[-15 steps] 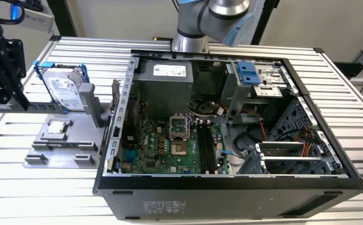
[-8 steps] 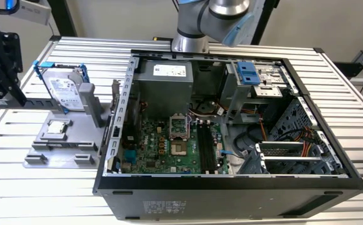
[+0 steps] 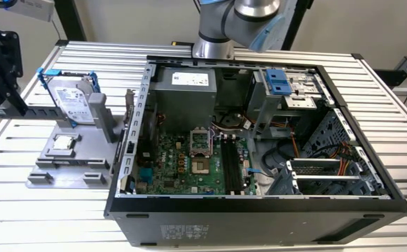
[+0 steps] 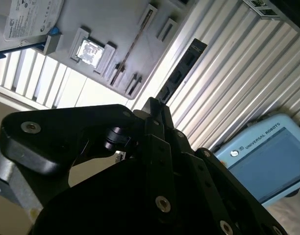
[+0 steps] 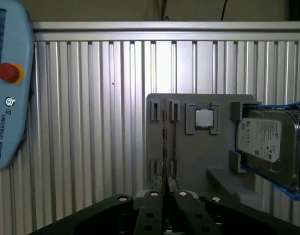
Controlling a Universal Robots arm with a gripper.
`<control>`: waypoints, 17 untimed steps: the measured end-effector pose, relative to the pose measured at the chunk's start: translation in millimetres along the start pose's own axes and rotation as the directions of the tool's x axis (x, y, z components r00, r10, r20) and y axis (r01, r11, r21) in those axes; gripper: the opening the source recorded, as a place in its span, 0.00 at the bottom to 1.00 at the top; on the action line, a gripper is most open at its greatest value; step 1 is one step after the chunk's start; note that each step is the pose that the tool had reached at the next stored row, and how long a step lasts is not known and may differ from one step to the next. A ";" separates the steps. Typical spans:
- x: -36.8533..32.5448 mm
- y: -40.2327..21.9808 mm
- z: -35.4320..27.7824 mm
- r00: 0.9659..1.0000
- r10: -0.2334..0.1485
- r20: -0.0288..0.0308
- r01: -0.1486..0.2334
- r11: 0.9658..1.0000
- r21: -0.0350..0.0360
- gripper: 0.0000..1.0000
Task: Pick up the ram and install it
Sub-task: 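Pick up the ram and move it above insertion slot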
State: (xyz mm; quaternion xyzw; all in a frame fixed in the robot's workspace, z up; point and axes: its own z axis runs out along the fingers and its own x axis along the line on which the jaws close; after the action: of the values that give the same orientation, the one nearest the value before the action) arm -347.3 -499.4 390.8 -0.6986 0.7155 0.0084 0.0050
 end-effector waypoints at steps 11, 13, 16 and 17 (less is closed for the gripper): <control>-0.3 -9.6 -5.6 1.000 0.000 0.000 0.000 1.000 0.000 0.00; -0.4 -12.9 -6.6 1.000 0.000 0.000 0.000 1.000 0.000 0.00; -0.5 -18.6 -8.1 1.000 0.000 0.000 0.000 1.000 -0.001 0.00; -0.6 -20.6 -8.6 1.000 0.000 0.000 0.000 1.000 -0.001 0.00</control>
State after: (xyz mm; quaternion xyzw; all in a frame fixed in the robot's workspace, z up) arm -326.6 -499.4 399.3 -0.6986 0.7155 0.0089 0.0045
